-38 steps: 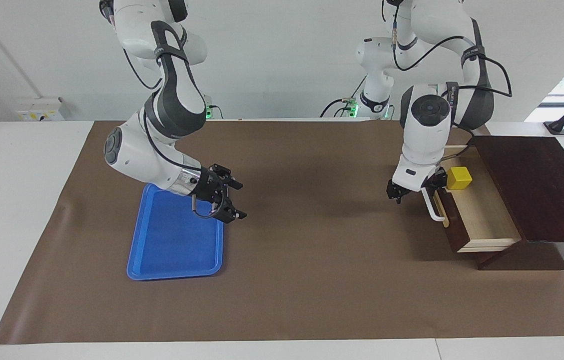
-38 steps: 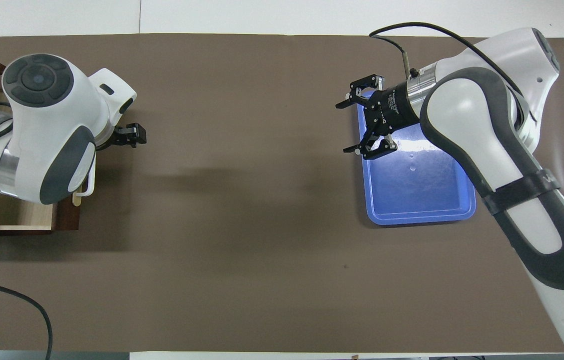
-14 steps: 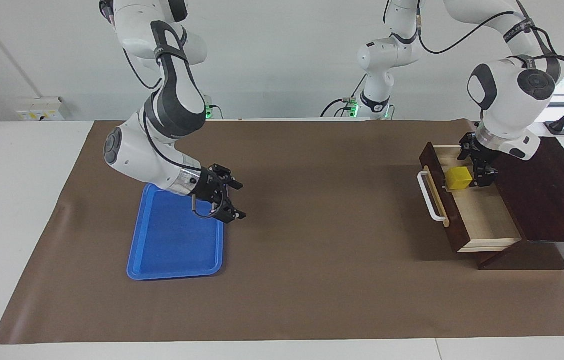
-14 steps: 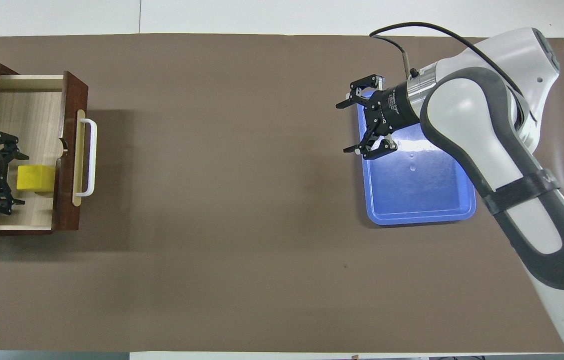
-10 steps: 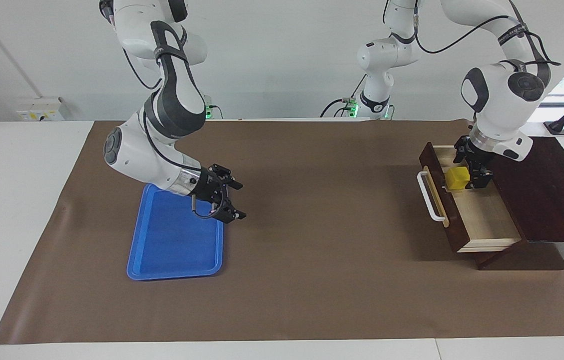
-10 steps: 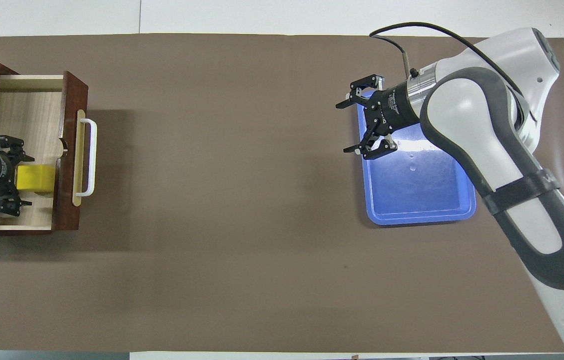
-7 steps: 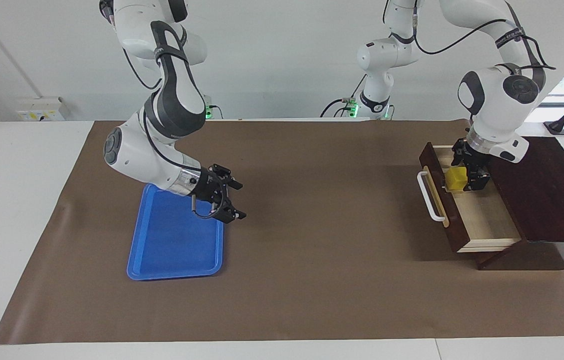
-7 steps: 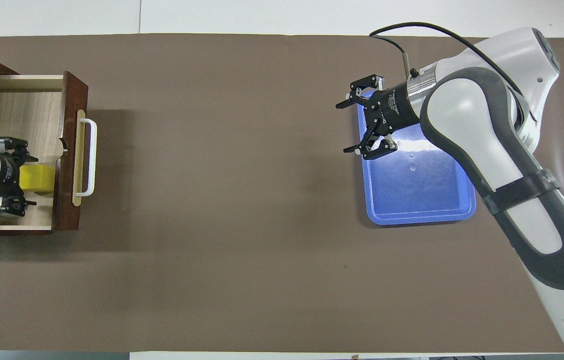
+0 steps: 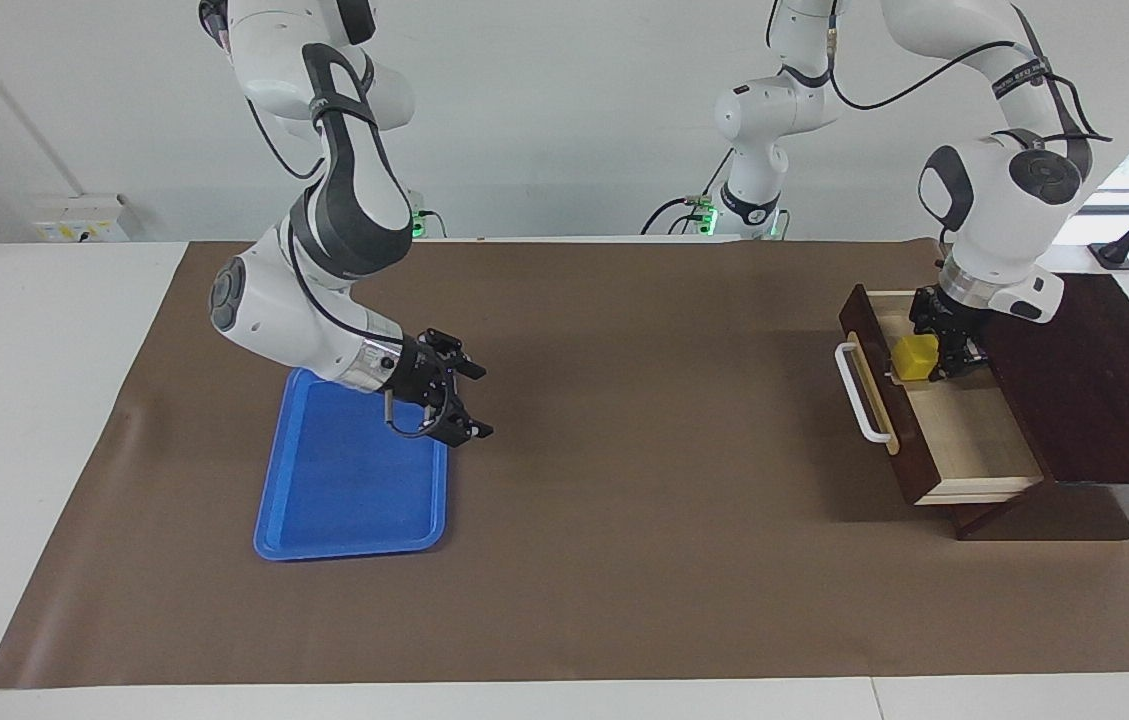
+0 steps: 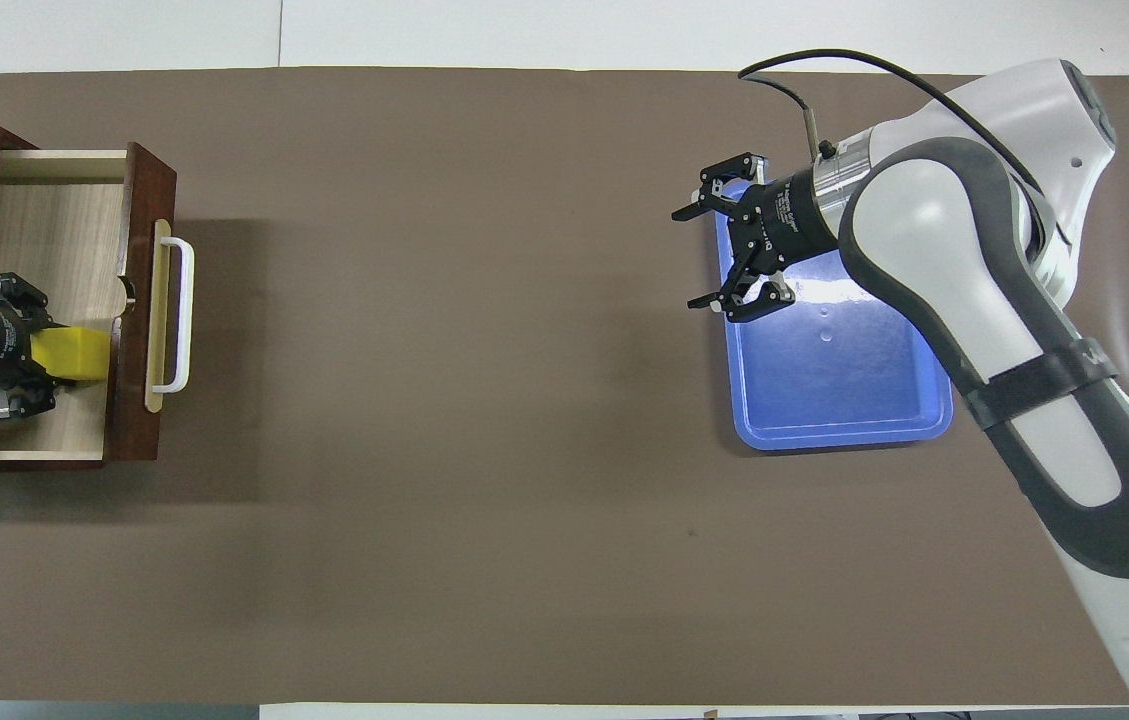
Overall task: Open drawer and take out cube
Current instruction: 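Reach into the open drawer and grasp the yellow cube with the left gripper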
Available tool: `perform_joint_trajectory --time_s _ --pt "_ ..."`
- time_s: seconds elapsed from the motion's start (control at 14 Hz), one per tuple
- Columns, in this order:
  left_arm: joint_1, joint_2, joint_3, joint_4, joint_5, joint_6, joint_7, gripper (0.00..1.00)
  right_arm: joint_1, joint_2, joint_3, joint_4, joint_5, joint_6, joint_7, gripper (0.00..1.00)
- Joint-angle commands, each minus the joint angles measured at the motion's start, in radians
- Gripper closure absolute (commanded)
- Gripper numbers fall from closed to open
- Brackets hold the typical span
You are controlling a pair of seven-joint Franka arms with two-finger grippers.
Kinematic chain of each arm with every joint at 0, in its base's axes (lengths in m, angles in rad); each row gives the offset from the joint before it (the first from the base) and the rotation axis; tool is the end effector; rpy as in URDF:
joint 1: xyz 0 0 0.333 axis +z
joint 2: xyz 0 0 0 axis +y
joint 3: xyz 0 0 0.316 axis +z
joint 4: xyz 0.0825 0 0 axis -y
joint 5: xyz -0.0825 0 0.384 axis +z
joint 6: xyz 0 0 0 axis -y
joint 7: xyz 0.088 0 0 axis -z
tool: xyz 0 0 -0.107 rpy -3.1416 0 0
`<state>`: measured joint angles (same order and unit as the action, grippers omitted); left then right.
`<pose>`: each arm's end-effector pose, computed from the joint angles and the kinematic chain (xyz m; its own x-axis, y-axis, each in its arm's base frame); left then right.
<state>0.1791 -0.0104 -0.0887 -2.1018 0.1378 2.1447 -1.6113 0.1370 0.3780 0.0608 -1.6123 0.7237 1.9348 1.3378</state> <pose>0.5444 0.0551 0.4286 -0.0618 0.9911 0.1180 0.9970 0.0558 0.0535 0.6457 0.1709 0.4206 0.1088 -0.7627 -0.6375 -0.9906 -0.1366 -0.0057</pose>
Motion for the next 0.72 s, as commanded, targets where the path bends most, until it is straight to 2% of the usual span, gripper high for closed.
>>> perform_joint_trajectory --time_s 0.0,0.14,0.21,0.36,0.5,0.64 --pt "-0.012 0.047 -0.014 0.131 -0.014 -0.104 -0.045 1.0 -0.011 -0.021 0.002 -0.031 0.023 0.012 -0.038 0.02" --pt "-0.076 0.085 -0.013 0.315 -0.062 -0.291 -0.065 1.0 -0.01 -0.021 0.002 -0.032 0.022 0.015 -0.042 0.02" --pt "-0.088 0.086 -0.013 0.359 -0.085 -0.34 -0.082 1.0 -0.011 -0.021 0.002 -0.032 0.022 0.013 -0.046 0.02" --pt "-0.143 0.079 -0.017 0.408 -0.093 -0.402 -0.148 1.0 -0.01 -0.021 0.001 -0.034 0.02 0.018 -0.048 0.02" --pt "-0.235 0.087 -0.017 0.478 -0.093 -0.466 -0.249 1.0 -0.002 -0.019 0.001 -0.034 0.02 0.039 -0.046 0.02" --pt "-0.334 0.095 -0.017 0.505 -0.093 -0.503 -0.373 1.0 -0.002 -0.019 0.001 -0.034 0.02 0.043 -0.046 0.02"
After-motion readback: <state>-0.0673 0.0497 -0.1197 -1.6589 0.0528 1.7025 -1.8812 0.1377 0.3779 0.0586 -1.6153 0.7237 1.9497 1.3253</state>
